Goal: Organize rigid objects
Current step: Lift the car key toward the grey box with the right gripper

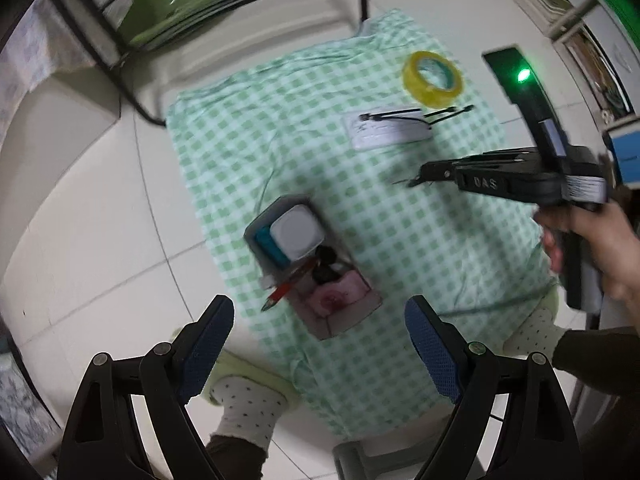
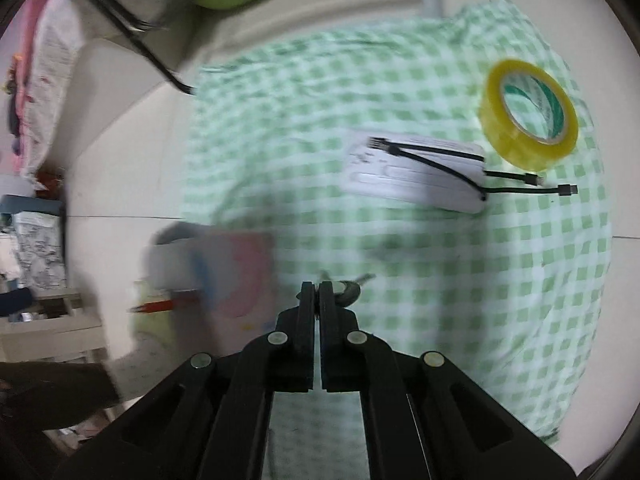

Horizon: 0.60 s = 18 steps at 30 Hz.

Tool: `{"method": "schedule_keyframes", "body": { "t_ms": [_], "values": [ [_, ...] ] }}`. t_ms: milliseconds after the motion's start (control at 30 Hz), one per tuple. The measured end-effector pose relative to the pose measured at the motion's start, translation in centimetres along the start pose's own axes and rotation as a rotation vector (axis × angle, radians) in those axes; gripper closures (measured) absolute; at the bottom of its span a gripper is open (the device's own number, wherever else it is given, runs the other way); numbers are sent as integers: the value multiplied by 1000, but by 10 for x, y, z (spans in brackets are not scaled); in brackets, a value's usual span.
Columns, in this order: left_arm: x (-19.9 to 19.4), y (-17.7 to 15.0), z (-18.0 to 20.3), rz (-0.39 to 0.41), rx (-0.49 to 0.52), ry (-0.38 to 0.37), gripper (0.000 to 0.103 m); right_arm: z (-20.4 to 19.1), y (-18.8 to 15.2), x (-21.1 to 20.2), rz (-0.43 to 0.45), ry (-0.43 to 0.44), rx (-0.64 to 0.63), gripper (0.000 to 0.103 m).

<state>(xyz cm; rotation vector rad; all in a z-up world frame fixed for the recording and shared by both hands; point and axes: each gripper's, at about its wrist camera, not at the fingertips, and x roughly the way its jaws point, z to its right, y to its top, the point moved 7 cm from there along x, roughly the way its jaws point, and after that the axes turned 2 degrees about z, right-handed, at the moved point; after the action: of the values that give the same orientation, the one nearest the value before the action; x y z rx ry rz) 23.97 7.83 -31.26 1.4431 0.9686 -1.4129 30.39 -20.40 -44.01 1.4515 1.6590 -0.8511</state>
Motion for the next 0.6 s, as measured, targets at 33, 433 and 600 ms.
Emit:
{"method": "schedule_keyframes", "body": {
  "t_ms": [33, 433, 600],
  "values": [
    [0, 0, 2, 5, 21, 1, 16, -12, -1, -8, 7, 26, -9, 99],
    [-39, 0, 10, 190, 11, -123, 17, -127, -20, -125, 186, 319, -53, 99],
    [-48, -13, 5, 247, 27, -142, 76, -132, -24, -127, 200, 371, 4, 99]
  ]
}}
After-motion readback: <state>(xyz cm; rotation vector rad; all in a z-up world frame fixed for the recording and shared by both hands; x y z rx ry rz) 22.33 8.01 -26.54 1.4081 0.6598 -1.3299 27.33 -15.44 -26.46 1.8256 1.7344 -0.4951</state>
